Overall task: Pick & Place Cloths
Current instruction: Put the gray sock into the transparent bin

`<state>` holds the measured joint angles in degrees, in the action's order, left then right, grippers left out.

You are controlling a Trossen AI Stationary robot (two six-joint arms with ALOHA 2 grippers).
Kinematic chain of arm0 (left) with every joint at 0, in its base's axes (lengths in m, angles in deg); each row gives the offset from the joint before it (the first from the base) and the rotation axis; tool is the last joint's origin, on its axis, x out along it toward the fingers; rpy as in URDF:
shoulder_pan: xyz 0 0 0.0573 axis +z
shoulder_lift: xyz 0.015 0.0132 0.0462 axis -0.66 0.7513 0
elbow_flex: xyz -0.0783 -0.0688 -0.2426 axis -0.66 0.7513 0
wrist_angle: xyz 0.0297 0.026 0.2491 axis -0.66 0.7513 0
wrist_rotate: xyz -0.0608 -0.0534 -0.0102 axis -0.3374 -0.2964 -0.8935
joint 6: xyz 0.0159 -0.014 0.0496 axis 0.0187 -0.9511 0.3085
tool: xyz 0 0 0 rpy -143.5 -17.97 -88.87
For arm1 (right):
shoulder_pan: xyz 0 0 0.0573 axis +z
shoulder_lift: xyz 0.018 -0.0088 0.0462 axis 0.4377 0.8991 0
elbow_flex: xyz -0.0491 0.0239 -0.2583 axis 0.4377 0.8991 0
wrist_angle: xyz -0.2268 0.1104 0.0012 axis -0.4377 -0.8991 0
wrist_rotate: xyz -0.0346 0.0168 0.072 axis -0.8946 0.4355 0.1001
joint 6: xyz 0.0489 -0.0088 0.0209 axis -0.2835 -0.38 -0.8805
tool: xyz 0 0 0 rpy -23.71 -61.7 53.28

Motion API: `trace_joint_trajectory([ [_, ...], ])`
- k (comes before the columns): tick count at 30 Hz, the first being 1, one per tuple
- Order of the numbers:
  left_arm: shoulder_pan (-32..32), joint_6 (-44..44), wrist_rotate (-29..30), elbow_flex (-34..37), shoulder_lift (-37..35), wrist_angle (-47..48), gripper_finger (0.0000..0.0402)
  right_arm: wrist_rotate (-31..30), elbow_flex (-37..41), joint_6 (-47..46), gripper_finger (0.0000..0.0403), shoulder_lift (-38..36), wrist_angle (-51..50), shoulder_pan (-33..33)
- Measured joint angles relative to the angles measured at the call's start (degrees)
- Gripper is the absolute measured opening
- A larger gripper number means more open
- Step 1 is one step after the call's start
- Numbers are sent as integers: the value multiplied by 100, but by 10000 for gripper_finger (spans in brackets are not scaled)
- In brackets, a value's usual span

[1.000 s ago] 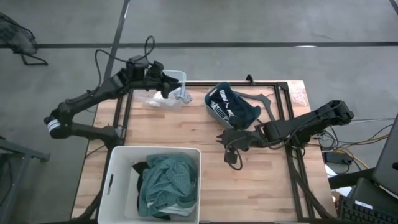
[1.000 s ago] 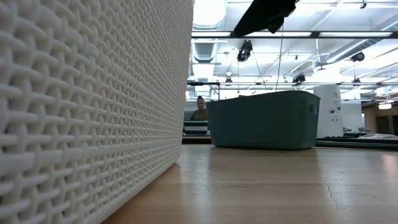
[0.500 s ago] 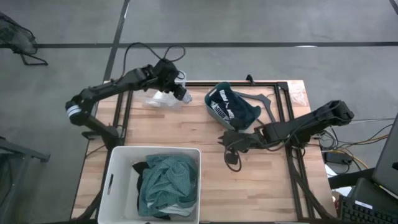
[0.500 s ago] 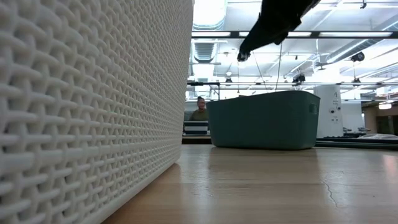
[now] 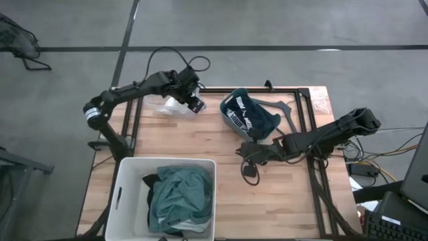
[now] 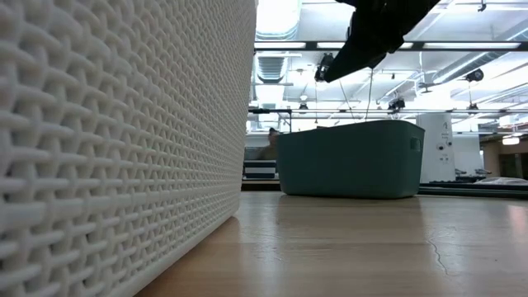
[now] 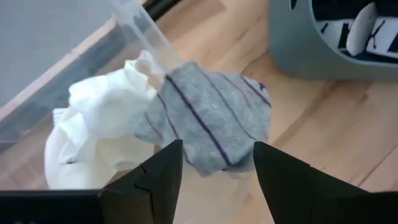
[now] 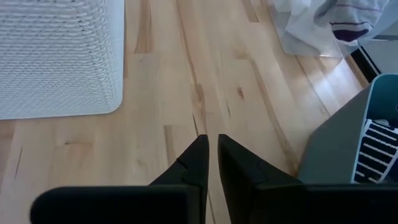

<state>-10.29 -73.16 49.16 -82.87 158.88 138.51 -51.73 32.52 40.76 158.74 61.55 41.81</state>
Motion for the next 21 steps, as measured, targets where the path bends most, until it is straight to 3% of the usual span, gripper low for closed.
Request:
trace_joint_trajectory([
  [14,-15,33,-136,4,10,67,152,0,-52,46,24,0,289,0],
  [21,-5,47,-137,4,10,60,86,-2,-52,48,13,0,299,0],
])
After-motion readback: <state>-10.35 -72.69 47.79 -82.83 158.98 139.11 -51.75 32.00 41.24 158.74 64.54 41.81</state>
